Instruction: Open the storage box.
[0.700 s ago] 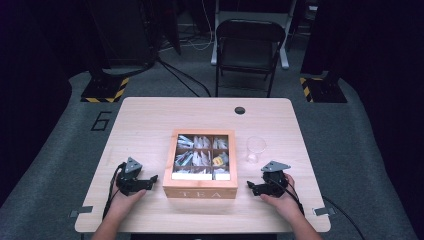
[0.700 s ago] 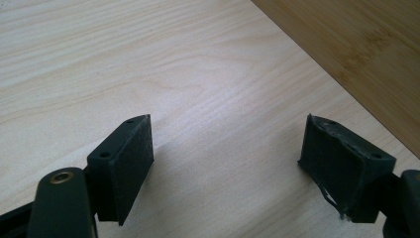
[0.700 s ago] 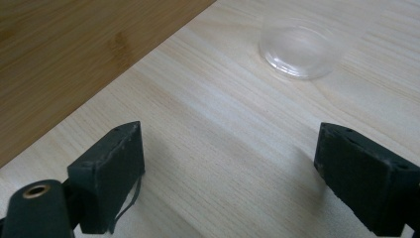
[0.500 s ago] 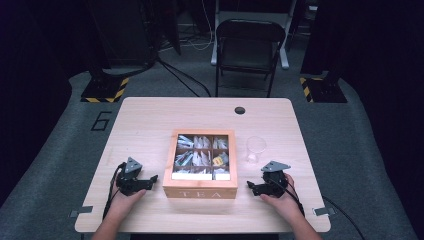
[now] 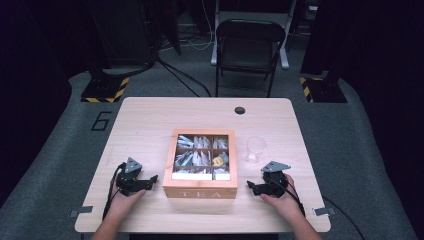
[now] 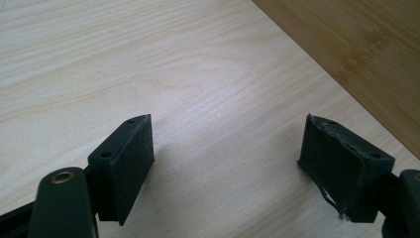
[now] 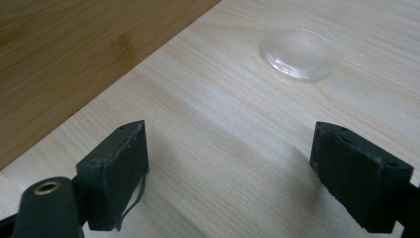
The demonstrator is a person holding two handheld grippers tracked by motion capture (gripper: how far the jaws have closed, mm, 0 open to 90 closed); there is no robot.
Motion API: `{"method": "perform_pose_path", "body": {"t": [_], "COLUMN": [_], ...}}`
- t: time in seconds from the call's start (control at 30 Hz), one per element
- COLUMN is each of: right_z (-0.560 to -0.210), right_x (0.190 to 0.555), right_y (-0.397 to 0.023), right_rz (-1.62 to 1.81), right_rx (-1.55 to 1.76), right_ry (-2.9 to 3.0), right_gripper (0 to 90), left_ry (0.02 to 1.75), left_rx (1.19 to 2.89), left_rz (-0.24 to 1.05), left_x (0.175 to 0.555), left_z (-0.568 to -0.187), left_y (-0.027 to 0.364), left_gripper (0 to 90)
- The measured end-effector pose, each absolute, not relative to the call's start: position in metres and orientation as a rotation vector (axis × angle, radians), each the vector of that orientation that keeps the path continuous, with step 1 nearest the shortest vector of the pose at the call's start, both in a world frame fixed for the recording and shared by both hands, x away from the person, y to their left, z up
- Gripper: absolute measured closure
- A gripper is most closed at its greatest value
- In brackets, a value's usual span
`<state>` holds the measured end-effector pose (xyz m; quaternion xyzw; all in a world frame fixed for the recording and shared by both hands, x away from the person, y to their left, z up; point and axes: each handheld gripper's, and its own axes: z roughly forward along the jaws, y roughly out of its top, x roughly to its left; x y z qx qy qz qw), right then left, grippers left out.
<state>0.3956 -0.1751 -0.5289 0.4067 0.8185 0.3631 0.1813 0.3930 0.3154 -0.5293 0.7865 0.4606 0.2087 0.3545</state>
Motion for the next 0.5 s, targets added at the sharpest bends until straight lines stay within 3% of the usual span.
{"method": "perform_pose_path", "body": {"t": [0.3, 0.5], "right_z": [-0.5285, -0.5257], "right_x": [0.3948, 0.3936], "right_y": [-0.1766, -0.1796], "right_rz": [1.041, 1.04], "right_rx": [1.145, 1.157], "right_ry": [2.299, 2.299], "right_gripper": [20.2, 34.2], "left_ry": [1.193, 1.198], "left_rx": [2.022, 2.019], "left_rz": [0.546, 0.544], "left_x": [0.3918, 0.3909], "left_z": [-0.5296, -0.5283], "left_y": [0.3149, 0.3171], "left_gripper": [22.3, 29.5]}}
